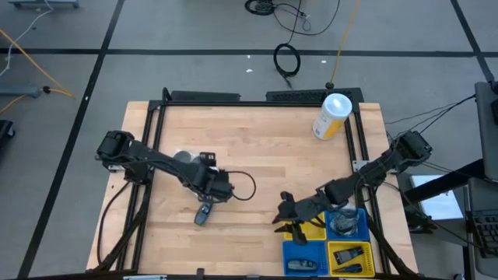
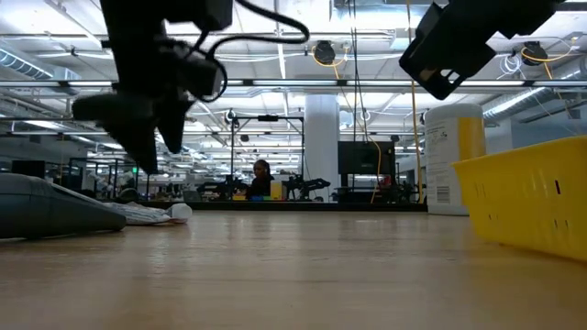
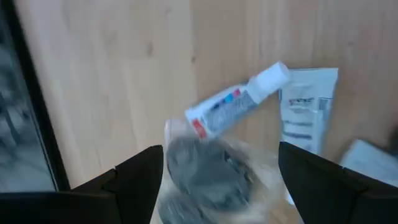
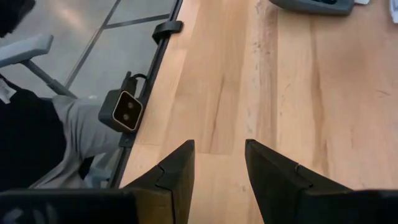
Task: Pick & Place Travel size toiletries
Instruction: Put the white toothpaste into the top yellow bin
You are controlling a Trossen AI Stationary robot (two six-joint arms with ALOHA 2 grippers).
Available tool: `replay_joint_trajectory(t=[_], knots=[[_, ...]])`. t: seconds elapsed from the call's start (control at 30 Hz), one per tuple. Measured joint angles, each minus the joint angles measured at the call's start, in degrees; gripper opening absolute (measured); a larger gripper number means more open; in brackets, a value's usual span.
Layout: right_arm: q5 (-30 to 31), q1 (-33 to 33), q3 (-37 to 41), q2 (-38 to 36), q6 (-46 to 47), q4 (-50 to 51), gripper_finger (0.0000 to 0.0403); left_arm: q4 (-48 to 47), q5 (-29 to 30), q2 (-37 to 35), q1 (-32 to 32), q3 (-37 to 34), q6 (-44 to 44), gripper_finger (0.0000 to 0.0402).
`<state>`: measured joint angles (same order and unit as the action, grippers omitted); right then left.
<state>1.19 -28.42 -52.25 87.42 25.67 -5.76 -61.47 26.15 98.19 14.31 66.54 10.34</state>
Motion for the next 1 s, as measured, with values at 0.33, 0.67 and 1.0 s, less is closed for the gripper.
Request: replay_joint_trajectory(t=[0.33,0.67,1.0], knots=[[0.00,0.72,0.00,0.00,-1.55,0.00,0.0134,14.22,-0.76,0.00,-2.77,-7.97,-25.91,0.0310],[0.00,0.70,0.00,0.00,-2.62,0.00,0.0134,21.78,-9.62,0.51,-5.56,-8.04,-40.89,0.0310],[0.00,0.69,-0.02,0.00,-2.81,0.08,0.0134,21.52,-9.64,0.91,-8.02,-8.04,-45.17,0.0310]])
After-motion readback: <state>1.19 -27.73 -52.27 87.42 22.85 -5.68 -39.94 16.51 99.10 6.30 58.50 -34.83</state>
